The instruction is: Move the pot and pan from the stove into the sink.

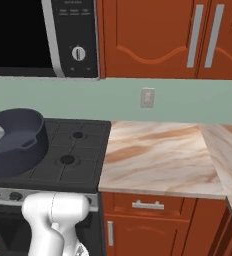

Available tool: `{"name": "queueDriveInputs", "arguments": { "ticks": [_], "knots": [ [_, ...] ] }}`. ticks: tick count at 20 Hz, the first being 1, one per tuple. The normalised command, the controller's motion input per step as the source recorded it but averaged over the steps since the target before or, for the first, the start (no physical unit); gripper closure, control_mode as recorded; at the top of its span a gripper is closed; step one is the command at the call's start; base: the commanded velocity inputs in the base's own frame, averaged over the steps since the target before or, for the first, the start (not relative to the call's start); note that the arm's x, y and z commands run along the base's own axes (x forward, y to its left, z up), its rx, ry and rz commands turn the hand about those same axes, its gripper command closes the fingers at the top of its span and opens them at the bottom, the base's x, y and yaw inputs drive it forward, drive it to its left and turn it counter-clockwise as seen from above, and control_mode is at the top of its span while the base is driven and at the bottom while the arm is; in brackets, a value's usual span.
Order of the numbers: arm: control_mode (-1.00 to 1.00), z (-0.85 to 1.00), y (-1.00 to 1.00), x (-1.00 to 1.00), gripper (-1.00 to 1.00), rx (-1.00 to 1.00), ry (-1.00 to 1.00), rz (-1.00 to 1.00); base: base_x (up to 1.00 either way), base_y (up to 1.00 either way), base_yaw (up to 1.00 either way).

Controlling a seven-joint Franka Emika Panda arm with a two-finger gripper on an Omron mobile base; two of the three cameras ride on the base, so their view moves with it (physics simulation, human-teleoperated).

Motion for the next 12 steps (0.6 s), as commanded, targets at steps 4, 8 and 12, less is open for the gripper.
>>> {"name": "queueDriveInputs", "arguments": {
  "ticks": [4, 8, 12],
  "knots": [
    [1.0, 0.0, 0.0, 0.0, 1.0, 0.0, 0.0, 0.0, -0.34, -0.28, -0.19],
    [1.0, 0.0, 0.0, 0.0, 1.0, 0.0, 0.0, 0.0, -0.31, -0.28, -0.21],
    [1.0, 0.0, 0.0, 0.0, 1.0, 0.0, 0.0, 0.0, -0.29, -0.26, -0.23]
  ]
}}
